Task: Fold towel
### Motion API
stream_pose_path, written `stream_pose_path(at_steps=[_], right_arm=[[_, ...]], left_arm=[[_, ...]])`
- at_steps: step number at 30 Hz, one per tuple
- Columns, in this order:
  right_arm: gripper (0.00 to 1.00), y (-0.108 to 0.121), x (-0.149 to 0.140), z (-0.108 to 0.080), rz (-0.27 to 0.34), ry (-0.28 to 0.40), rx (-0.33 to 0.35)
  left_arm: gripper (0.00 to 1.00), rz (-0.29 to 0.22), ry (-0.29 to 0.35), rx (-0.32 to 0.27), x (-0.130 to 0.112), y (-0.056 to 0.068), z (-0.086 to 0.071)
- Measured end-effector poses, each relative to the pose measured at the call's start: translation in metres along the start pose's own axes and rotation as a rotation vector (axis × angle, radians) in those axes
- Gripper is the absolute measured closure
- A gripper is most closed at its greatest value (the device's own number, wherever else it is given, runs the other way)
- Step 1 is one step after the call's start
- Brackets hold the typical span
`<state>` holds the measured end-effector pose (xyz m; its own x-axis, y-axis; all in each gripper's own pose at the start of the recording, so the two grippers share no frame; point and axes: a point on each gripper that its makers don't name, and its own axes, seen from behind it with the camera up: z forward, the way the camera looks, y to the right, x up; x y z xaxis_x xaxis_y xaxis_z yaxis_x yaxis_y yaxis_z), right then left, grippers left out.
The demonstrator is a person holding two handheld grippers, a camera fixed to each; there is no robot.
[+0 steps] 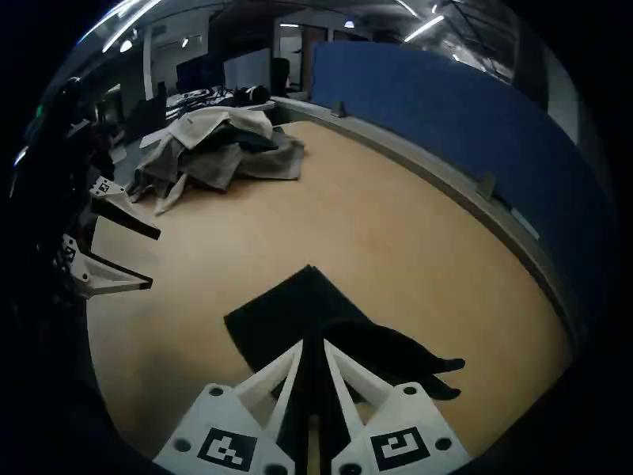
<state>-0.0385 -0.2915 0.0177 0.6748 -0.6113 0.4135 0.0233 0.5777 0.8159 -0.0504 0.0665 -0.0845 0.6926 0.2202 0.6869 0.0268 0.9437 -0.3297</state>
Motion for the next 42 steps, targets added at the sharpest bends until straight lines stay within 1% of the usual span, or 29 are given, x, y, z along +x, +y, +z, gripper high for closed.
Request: stream_pose_path(at_steps=[5,8,12,15,18,21,26,29,30,31,34,38,39,40,42], right_arm=[[0.97,-0.024,0.009,0.021,-0.027,-0.012,0.044],[0.97,-0.041,0.007,0.034,-0.045,-0.03,0.074],[0.97,-0.063,-0.005,0.053,-0.06,-0.065,0.112],[0.97,-0.078,-0.018,0.066,-0.052,-0.093,0.137],[0.97,-0.086,-0.03,0.075,-0.037,-0.115,0.146],[0.97,-0.088,-0.032,0.077,-0.024,-0.114,0.147],[0.97,-0.085,-0.029,0.074,-0.019,-0.11,0.149],[0.93,-0.084,-0.026,0.072,-0.016,-0.1,0.143],[0.9,-0.083,-0.025,0.071,-0.014,-0.094,0.14],[0.84,-0.082,-0.023,0.07,-0.011,-0.085,0.135],[0.56,-0.08,-0.018,0.063,-0.002,-0.061,0.127],[0.23,-0.074,-0.013,0.051,0.011,-0.032,0.119],[0.16,-0.071,-0.012,0.047,0.015,-0.026,0.112],[0.13,-0.067,-0.013,0.045,0.018,-0.021,0.101],[0.11,-0.058,-0.015,0.039,0.026,-0.014,0.077]], left_arm=[[0.09,-0.021,0.005,0.006,-0.004,-0.004,-0.005],[0.09,-0.032,0.006,0.01,-0.009,-0.006,-0.008],[0.09,-0.048,0.005,0.015,-0.014,-0.009,-0.01],[0.09,-0.06,0.006,0.017,-0.016,-0.01,-0.01],[0.09,-0.067,0.008,0.014,-0.018,-0.01,-0.01],[0.09,-0.065,0.01,0.012,-0.018,-0.01,-0.009],[0.09,-0.064,0.009,0.014,-0.017,-0.011,-0.008],[0.09,-0.065,0.011,0.012,-0.016,-0.012,-0.007],[0.09,-0.064,0.012,0.013,-0.015,-0.012,-0.007],[0.09,-0.064,0.012,0.014,-0.015,-0.012,-0.007],[0.08,-0.062,0.012,0.016,-0.013,-0.012,-0.006],[0.09,-0.063,0.013,0.016,-0.012,-0.011,-0.006],[0.09,-0.063,0.013,0.016,-0.012,-0.01,-0.006],[0.09,-0.062,0.013,0.017,-0.012,-0.009,-0.006],[0.09,-0.062,0.012,0.016,-0.012,-0.007,-0.006]])
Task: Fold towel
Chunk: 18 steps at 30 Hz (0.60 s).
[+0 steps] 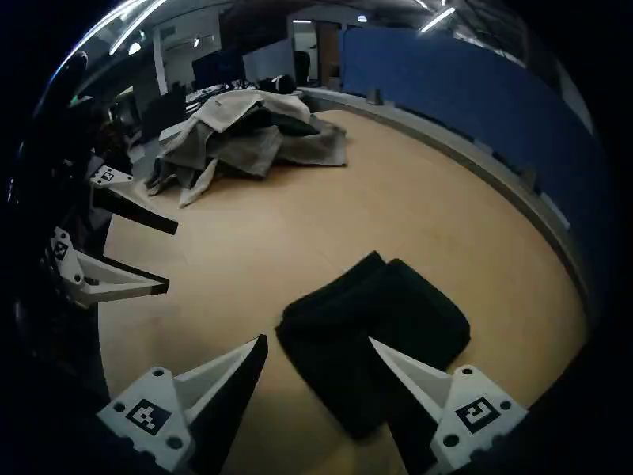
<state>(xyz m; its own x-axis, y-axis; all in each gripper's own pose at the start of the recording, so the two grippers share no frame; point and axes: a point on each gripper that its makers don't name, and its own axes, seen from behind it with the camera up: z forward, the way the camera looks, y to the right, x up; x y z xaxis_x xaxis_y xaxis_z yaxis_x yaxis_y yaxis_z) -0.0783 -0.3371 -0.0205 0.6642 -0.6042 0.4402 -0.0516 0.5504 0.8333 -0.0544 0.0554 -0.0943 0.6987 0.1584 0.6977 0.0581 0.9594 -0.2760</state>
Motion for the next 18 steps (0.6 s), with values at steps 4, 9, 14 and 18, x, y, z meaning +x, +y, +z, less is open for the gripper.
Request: stream_pose_path(at_steps=[4,9,14,18], right_arm=[[0.07,0.015,-0.013,-0.013,0.025,-0.001,-0.039],[0.05,0.031,-0.036,-0.027,0.063,-0.013,-0.085],[0.05,0.042,-0.057,-0.038,0.095,-0.026,-0.111],[0.05,0.045,-0.064,-0.041,0.106,-0.029,-0.118]], left_arm=[[0.09,0.0,0.001,-0.003,0.0,0.004,-0.001],[0.09,0.004,0.002,-0.007,0.002,0.008,-0.002],[0.09,0.013,0.004,-0.01,0.004,0.012,-0.001],[0.09,0.017,0.006,-0.012,0.006,0.015,-0.002]])
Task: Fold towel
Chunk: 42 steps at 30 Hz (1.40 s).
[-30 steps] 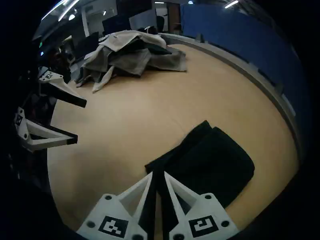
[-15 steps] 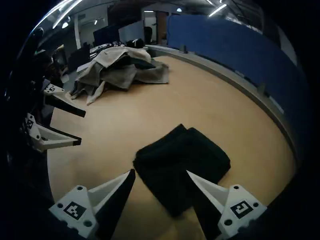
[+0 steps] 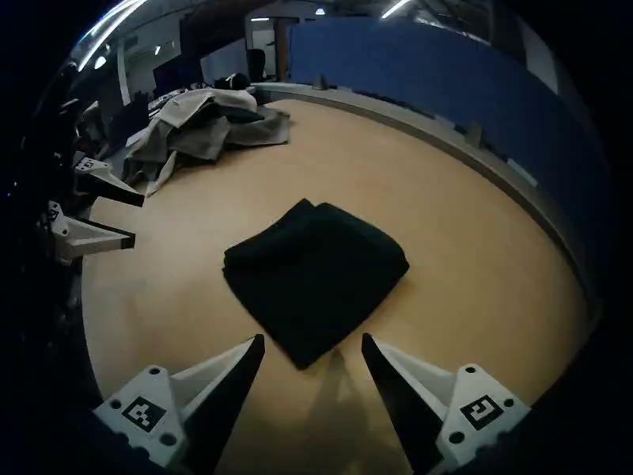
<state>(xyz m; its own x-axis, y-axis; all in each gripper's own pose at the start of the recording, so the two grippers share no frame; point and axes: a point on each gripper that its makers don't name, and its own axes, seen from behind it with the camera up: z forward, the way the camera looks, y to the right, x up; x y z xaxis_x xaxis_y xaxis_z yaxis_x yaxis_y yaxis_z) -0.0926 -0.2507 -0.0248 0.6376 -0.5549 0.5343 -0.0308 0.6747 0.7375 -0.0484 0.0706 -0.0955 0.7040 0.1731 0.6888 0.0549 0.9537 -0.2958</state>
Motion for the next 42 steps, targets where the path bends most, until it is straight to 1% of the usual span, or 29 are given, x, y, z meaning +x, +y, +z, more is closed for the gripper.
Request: stream_pose_path(at_steps=[5,9,15,21,28,33,36,37,42], right_arm=[[0.05,0.0,-0.004,0.001,-0.008,-0.005,-0.009],[0.06,-0.001,-0.011,0.006,-0.015,-0.021,-0.013],[0.2,-0.005,-0.02,0.014,-0.009,-0.033,-0.017],[0.34,-0.006,-0.029,0.021,0.005,-0.051,-0.022],[0.61,-0.007,-0.036,0.028,0.02,-0.066,-0.022],[0.72,-0.006,-0.035,0.028,0.027,-0.065,-0.025],[0.88,-0.005,-0.034,0.028,0.03,-0.066,-0.027],[0.92,-0.005,-0.035,0.028,0.031,-0.066,-0.028],[0.95,-0.006,-0.034,0.027,0.041,-0.065,-0.022]], left_arm=[[0.09,0.003,0.003,-0.001,0.002,0.003,0.0],[0.09,0.002,0.005,-0.001,0.003,0.004,-0.002],[0.09,-0.003,0.006,0.001,0.0,0.004,-0.004],[0.09,-0.005,0.007,0.003,-0.001,0.002,-0.005],[0.09,-0.007,0.009,0.004,-0.001,0.0,-0.006],[0.09,-0.006,0.009,0.005,-0.001,-0.001,-0.006],[0.09,-0.005,0.009,0.005,0.0,-0.001,-0.006],[0.09,-0.004,0.009,0.005,0.0,-0.001,-0.006],[0.09,-0.003,0.01,0.004,0.0,0.001,-0.007]])
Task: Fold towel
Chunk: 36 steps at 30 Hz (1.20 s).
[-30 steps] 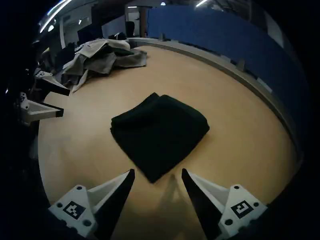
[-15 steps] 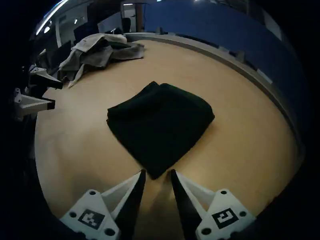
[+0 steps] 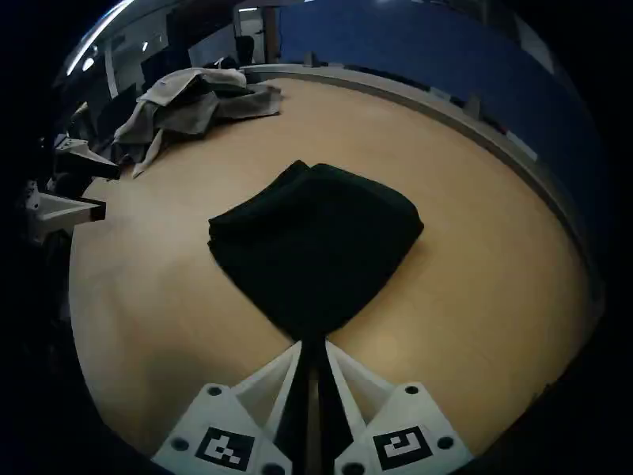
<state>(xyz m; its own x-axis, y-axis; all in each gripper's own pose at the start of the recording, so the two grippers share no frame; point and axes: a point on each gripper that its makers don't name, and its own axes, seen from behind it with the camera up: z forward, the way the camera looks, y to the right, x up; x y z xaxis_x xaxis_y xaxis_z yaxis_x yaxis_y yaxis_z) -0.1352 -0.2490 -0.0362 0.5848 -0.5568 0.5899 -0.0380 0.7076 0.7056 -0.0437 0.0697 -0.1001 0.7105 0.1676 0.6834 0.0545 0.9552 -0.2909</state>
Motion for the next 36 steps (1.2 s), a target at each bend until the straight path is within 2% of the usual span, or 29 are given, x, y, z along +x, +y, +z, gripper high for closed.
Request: stream_pose_path(at_steps=[6,12,18,26,31,36], right_arm=[[0.95,0.001,0.007,-0.005,-0.001,0.018,-0.003],[0.96,0.003,0.032,-0.021,-0.01,0.069,-0.01],[0.96,0.004,0.081,-0.051,-0.028,0.162,-0.017],[0.96,0.003,0.141,-0.101,-0.081,0.276,-0.033],[0.96,0.004,0.161,-0.125,-0.102,0.315,-0.041],[0.96,0.004,0.169,-0.139,-0.109,0.335,-0.048]], left_arm=[[0.09,0.001,0.002,0.001,0.002,0.0,-0.001],[0.09,0.003,0.008,0.004,0.005,-0.001,-0.002],[0.09,-0.006,0.026,0.004,0.013,0.002,-0.006],[0.09,-0.005,0.054,0.007,0.026,0.006,-0.015],[0.09,-0.014,0.071,0.007,0.032,0.009,-0.022],[0.08,-0.019,0.082,0.007,0.034,0.013,-0.027]])
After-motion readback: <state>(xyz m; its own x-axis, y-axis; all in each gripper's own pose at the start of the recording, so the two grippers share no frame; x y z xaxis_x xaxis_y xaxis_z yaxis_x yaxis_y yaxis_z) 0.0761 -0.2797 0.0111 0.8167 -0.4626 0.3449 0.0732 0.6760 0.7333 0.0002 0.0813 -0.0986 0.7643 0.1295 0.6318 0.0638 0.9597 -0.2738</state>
